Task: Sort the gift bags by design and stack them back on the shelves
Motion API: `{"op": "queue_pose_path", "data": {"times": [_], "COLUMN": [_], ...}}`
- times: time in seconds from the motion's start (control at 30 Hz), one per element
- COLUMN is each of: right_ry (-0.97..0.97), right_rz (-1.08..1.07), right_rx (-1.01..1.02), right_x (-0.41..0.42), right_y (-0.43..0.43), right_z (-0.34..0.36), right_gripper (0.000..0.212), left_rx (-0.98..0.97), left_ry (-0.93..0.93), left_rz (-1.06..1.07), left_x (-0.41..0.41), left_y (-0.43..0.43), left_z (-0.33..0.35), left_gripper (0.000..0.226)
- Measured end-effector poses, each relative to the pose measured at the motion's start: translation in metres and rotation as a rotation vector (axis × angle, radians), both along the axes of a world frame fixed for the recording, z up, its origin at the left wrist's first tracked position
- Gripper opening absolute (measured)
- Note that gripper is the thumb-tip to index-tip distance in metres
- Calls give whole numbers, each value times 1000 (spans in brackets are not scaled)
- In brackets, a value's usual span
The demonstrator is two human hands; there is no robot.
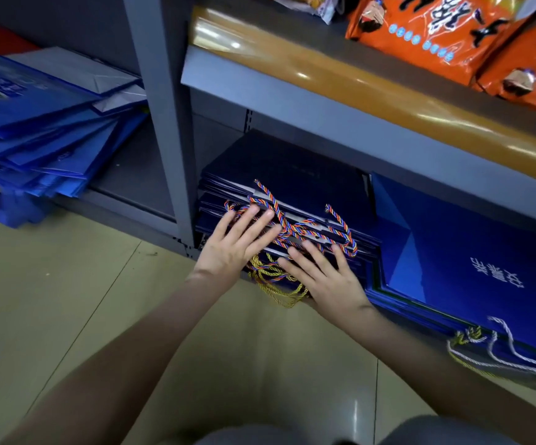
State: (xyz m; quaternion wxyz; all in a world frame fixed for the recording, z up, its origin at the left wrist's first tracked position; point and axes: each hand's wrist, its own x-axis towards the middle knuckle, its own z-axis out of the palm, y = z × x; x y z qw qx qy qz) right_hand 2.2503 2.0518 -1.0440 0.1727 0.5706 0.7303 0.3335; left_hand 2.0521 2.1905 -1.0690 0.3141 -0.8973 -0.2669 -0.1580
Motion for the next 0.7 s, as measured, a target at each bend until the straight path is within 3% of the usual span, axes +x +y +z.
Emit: {"op": "queue_pose_path", "data": {"times": [0.13,0.3,0.4,0.57,0.7], "right_ry": [94,247,260,134,87], "right_rz": [0,-132,-193,-219,-203], "right_rx": [78,256,267,259,297], "right_x": [2,20,16,-6,-17], "right_y": [26,40,41,28,22], "right_z": [18,60,66,43,21], "right_gripper": [127,140,139,120,81], "left_rx": [-25,-41,-39,-19,28], "left_ry": [-136,-151,-172,-223,-119], "left_rz": [-12,84,40,-60,-3], "left_x": [5,29,29,13,12], "left_y": [27,41,43,20,6], "left_z": [23,60,65,44,36], "left_gripper": [93,117,115,109,105]}}
